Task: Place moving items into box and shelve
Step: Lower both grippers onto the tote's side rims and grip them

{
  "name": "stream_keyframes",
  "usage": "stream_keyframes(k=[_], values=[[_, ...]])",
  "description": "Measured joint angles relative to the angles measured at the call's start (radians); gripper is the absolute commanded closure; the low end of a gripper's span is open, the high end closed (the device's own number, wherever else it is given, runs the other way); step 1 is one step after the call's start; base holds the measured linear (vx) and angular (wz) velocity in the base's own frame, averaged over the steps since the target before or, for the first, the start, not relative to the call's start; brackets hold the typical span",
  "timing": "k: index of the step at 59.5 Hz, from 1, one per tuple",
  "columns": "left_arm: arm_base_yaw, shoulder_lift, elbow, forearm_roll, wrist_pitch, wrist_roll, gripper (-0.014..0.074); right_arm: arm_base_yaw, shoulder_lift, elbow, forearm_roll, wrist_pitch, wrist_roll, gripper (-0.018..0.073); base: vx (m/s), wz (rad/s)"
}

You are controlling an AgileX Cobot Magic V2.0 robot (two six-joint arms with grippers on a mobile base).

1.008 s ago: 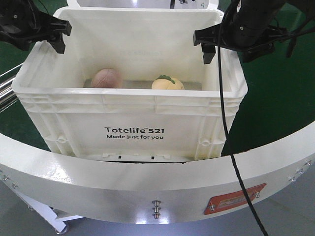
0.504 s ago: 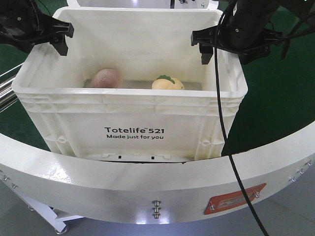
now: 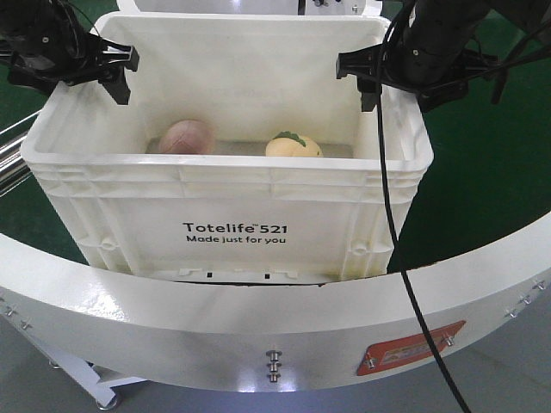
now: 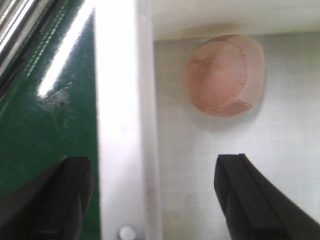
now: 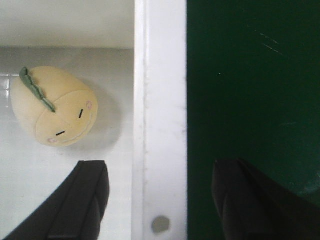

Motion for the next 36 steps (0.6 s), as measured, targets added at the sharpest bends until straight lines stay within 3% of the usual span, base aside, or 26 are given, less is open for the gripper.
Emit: stream_keyframes(k=[20, 36], values=[[0.000, 0.000, 0.000, 0.003, 0.000, 0.000, 0.0008, 0.000, 0.002, 0.000, 0.000, 0.018, 0.000, 0.0099, 0.00, 0.00], [0.000, 0.000, 0.000, 0.033, 0.000, -0.001, 0.0101, 0.000, 0.023, -0.001, -0.002, 0.019, -0.004, 0.0235, 0.00, 0.00]])
